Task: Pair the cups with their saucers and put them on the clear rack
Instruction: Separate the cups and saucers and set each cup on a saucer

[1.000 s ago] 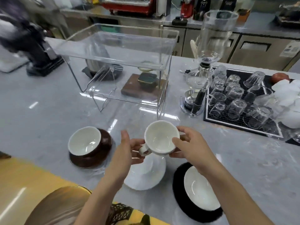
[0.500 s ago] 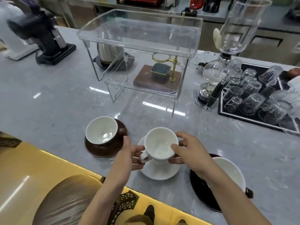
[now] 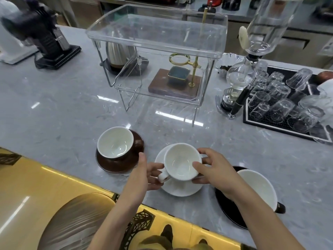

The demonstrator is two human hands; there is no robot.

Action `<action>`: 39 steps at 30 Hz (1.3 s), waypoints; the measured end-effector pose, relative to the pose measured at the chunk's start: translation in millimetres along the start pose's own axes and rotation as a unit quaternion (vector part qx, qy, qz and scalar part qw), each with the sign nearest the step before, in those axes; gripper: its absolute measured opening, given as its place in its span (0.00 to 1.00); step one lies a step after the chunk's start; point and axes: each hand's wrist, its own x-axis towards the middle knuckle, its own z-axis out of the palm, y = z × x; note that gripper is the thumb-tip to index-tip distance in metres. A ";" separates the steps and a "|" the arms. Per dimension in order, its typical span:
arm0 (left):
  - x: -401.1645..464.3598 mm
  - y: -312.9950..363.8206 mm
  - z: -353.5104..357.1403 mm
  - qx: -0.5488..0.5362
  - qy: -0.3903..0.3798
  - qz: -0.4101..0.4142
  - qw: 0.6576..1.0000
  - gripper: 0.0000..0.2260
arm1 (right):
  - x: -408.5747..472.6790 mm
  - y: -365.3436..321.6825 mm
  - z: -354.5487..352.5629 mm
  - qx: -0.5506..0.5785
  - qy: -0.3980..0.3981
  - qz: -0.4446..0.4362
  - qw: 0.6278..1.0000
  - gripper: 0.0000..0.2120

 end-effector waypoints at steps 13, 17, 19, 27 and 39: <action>-1.3 -1.5 -17.5 0.014 0.044 0.019 0.999 0.17 | 14.4 -17.8 -22.6 -0.129 0.094 -0.051 0.986 0.16; -2.3 -0.8 -16.5 0.012 0.048 0.033 0.998 0.09 | 20.7 -20.6 -21.9 -0.173 0.101 -0.053 0.978 0.18; -2.3 -1.6 -16.5 0.002 0.055 0.029 0.998 0.09 | 22.1 -19.0 -19.0 -0.195 0.098 -0.045 0.975 0.20; 1.7 -5.7 -14.9 -0.043 0.073 -0.024 0.996 0.06 | 24.7 -12.3 -11.0 -0.223 0.068 -0.014 0.972 0.24; -6.1 5.5 -5.2 -0.170 0.020 -0.096 0.981 0.14 | 24.8 -4.5 -9.7 -0.167 0.057 -0.013 0.984 0.13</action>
